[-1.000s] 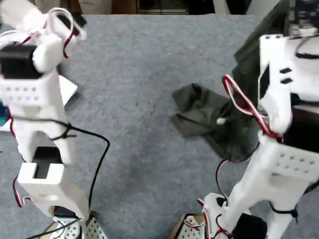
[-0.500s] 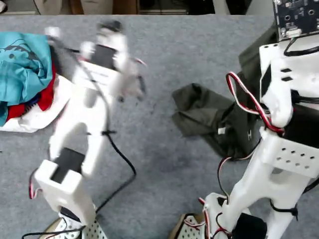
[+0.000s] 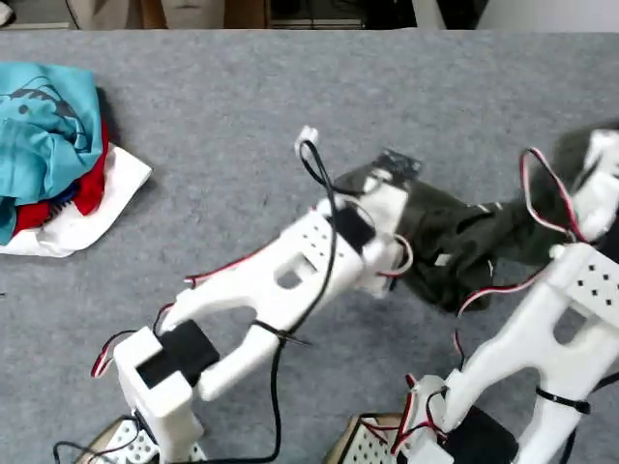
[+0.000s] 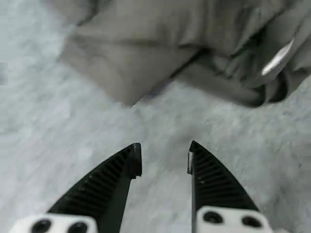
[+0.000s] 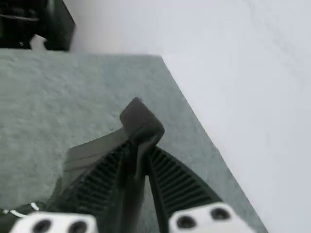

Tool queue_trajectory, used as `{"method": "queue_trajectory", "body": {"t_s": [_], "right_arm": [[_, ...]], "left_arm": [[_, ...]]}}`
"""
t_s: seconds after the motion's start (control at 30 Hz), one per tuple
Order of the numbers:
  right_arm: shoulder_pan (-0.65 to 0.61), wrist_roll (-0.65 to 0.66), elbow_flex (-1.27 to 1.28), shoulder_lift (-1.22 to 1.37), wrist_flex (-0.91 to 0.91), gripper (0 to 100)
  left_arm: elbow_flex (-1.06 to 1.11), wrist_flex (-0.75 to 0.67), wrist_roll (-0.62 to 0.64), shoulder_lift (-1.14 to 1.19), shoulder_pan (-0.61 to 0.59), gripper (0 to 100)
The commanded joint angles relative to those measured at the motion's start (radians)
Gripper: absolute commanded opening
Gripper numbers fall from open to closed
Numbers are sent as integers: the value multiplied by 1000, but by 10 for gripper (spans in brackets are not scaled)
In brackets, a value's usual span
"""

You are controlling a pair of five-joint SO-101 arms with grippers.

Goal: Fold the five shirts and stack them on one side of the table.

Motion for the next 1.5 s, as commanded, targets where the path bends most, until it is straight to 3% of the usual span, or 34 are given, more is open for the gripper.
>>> {"method": "queue_trajectory", "body": {"t_s": [0.0, 0.1, 0.33, 0.67, 0.97, 1.13, 1.47], "right_arm": [[64, 2, 134, -24, -157, 4], [91, -29, 239, -24, -292, 4], [157, -189, 389, -24, -555, 4], [159, -184, 410, 91, -565, 4], [189, -187, 242, 344, -557, 4], [191, -189, 191, 412, -557, 4], [191, -189, 134, 415, -459, 4]], "left_arm": [[92, -278, -6, -41, 46, 165], [133, -411, -5, -39, 74, 164], [89, -500, 80, 93, 124, 164], [-120, -503, 236, 305, 133, 164], [-158, -427, 238, 312, 169, 156], [-180, -431, 236, 312, 164, 16], [-201, -397, 242, 302, 121, 19]]}}
